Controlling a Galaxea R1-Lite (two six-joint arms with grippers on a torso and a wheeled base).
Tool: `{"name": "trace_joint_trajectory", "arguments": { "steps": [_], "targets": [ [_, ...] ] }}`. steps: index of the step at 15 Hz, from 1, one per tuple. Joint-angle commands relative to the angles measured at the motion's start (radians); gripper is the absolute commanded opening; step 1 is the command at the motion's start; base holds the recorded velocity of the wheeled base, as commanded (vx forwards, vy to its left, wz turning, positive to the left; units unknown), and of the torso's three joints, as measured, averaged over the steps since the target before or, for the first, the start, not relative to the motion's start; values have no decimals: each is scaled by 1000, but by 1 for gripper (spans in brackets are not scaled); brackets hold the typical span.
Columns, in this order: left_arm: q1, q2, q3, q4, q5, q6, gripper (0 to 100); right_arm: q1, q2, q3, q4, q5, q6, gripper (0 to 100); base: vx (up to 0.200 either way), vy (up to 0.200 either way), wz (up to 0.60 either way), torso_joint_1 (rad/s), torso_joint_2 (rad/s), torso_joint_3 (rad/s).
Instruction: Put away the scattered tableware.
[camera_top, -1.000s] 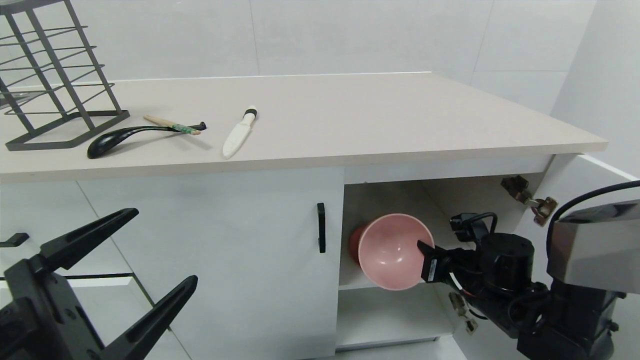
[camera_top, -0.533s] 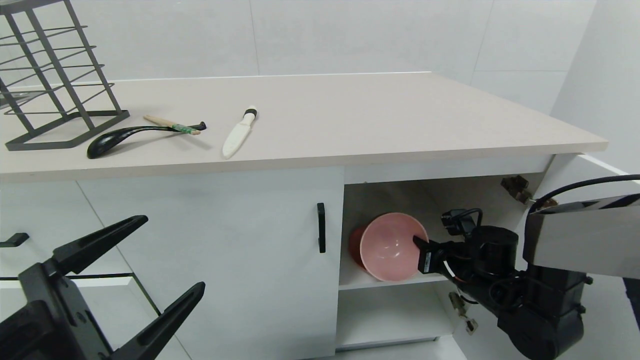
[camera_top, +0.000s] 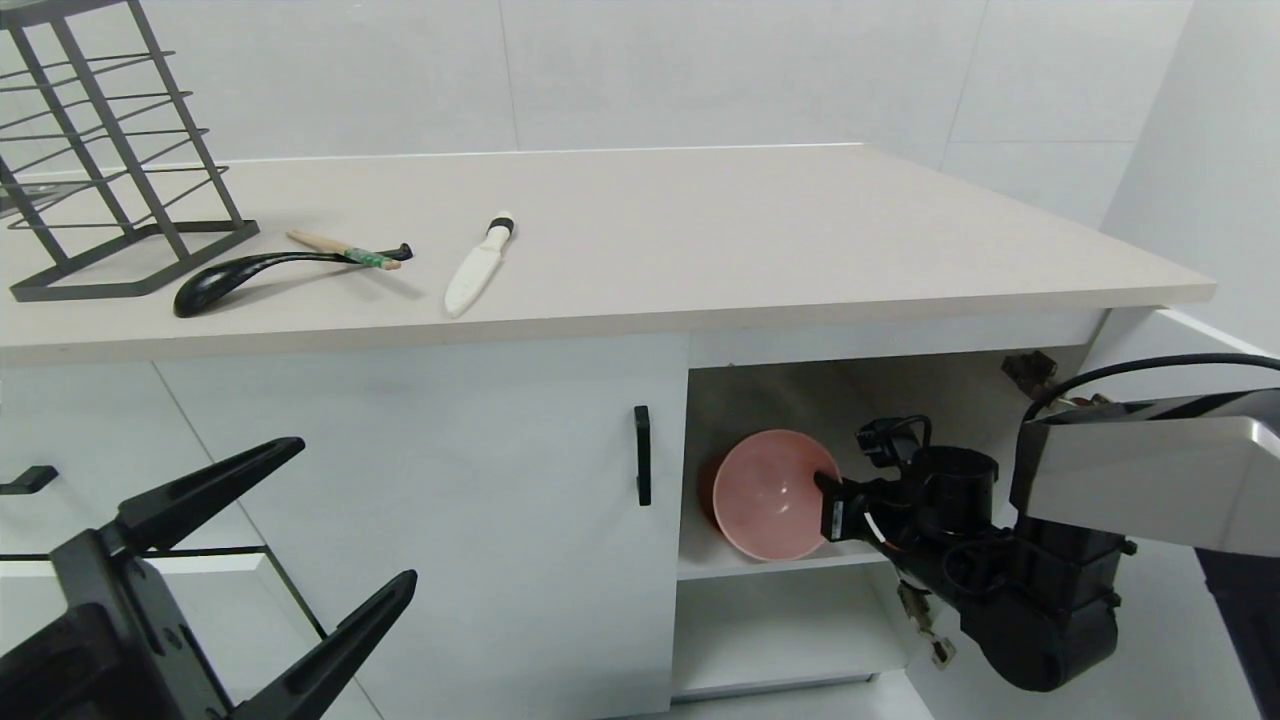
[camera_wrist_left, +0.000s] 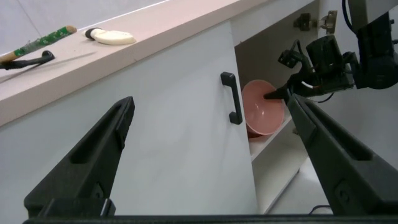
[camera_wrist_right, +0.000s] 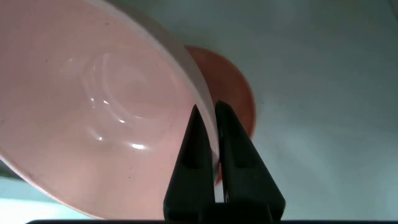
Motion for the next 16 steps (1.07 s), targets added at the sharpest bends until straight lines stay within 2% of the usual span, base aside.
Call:
{"name": "trace_joint_trajectory", "arguments": {
  "steps": [1, 8, 9, 16],
  "targets": [
    [0, 8, 0, 9, 0, -1, 100, 1, 10, -12, 1, -2, 0, 0, 0, 0, 0, 0, 0, 0],
    [0, 10, 0, 17, 0, -4, 100, -1, 12, 11, 1, 0, 0, 0, 0, 0, 0, 0, 0, 0],
    [0, 10, 0, 17, 0, -4, 100, -1, 12, 10, 1, -2, 0, 100, 0, 0, 0, 0, 0, 0],
    [0, 12, 0, 33, 0, -3, 100, -3, 18, 24, -55, -3, -5, 100, 0, 0, 0, 0, 0, 0]
  ]
}}
